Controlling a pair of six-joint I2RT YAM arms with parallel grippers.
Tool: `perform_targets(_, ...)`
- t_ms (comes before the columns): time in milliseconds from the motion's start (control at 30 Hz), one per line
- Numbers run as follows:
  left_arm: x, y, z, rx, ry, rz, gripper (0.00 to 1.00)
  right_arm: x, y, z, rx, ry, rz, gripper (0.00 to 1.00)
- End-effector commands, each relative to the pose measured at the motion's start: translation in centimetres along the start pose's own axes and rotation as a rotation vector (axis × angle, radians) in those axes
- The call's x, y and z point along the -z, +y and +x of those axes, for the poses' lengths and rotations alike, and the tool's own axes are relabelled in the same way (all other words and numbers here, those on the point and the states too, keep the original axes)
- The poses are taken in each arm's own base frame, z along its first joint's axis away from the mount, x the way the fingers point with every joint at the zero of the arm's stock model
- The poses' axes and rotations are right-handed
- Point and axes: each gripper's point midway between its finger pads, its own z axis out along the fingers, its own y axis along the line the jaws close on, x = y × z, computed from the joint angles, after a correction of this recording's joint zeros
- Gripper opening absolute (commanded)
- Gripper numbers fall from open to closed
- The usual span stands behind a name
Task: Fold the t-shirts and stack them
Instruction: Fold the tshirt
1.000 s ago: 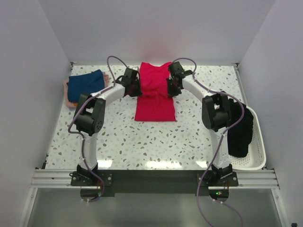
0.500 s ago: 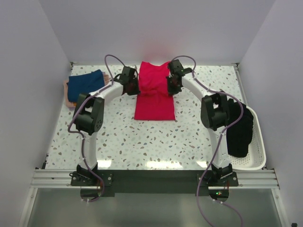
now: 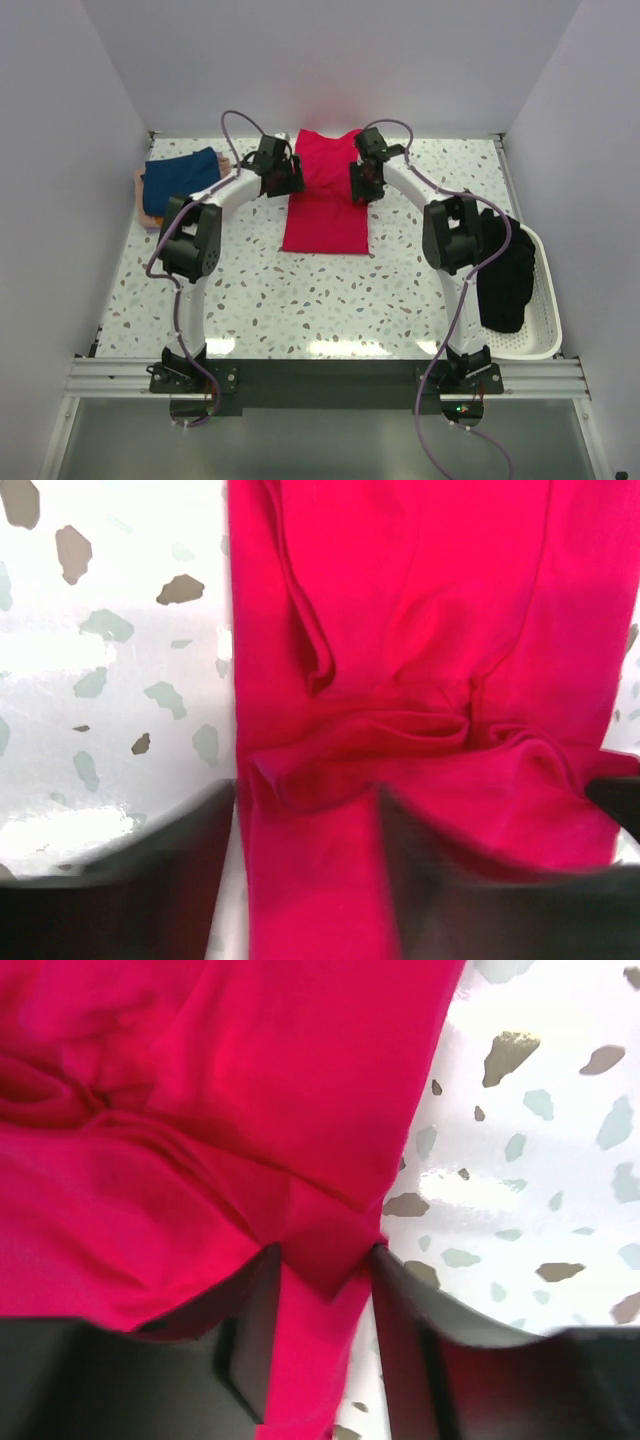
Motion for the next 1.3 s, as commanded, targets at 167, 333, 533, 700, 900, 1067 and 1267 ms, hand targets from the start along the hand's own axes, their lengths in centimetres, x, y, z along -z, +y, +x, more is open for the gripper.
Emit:
perform_targets(167,9.5,-1.9,-7.7,-0.011,-0.333,0.059,1.0,9.9,-0.2,-3.7,0.036,-0.218,-0.04,0.61)
perform_targets(333,10.6,0.3,-1.4,-0.036,-0.249,0.057,1.0,11.3,-0.2,2.0,0.013,-0.175,-0.12,0.61)
perform_targets(533,9.7,1.6,6.0,-0.045,-0.111,0.085,0.97,9.5,0.8,6.9,-0.054,-0.09,-0.22,0.58)
perform_targets(700,9.2,2.5,8.5,-0.043,-0.064,0.064,0.94,7.2,1.0,9.0,-0.082,-0.016,-0.24,0.53)
perform_targets(900,9.0,2.8,9.2,-0.046,-0.046,0.056,0.88,5.5,0.4,10.4,-0.095,0.03,-0.202,0.5)
perform_targets(1067,9.0,3.0,9.9,-0.044,-0.033,0.051,0.85,4.2,-0.3,12.2,-0.115,0.075,-0.171,0.5)
perform_targets(1267,8.9,2.7,10.6,-0.048,-0.018,0.056,0.81,3.0,-0.3,13.4,-0.129,0.105,-0.17,0.49)
